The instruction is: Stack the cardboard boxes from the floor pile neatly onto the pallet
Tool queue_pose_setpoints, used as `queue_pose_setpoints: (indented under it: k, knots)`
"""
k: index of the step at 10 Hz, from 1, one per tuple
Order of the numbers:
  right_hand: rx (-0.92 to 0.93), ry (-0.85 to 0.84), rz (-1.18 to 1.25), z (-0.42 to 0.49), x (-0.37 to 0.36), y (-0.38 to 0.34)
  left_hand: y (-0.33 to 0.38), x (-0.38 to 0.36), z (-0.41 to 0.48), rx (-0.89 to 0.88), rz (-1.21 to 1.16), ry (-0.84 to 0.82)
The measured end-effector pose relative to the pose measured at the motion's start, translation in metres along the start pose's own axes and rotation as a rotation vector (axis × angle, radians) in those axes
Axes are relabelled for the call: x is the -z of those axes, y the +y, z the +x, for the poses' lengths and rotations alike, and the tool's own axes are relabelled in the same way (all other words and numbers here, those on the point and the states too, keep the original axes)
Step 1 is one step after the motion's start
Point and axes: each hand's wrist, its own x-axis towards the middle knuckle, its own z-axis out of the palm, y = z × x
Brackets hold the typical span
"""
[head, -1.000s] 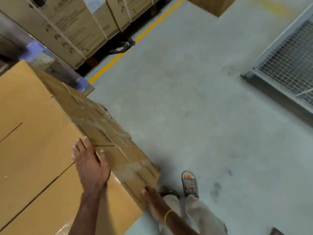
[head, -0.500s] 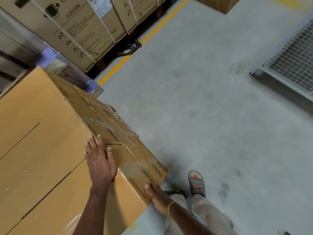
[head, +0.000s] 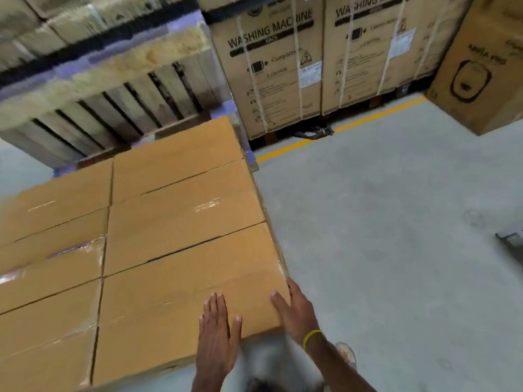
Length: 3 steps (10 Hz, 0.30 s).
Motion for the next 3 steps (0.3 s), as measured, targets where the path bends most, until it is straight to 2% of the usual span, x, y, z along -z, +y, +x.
queue_pose_setpoints:
  k: [2, 3]
  knots:
    - [0.084, 0.064, -0.413, -0.033, -0.038, 0.011, -0.109, 0.012, -0.055, 0.133, -0.038, -0.025]
    - [0.123, 0.117, -0.443, -0.048, -0.062, 0.005, -0.163, 0.024, -0.066, 0.08, 0.038, 0.01]
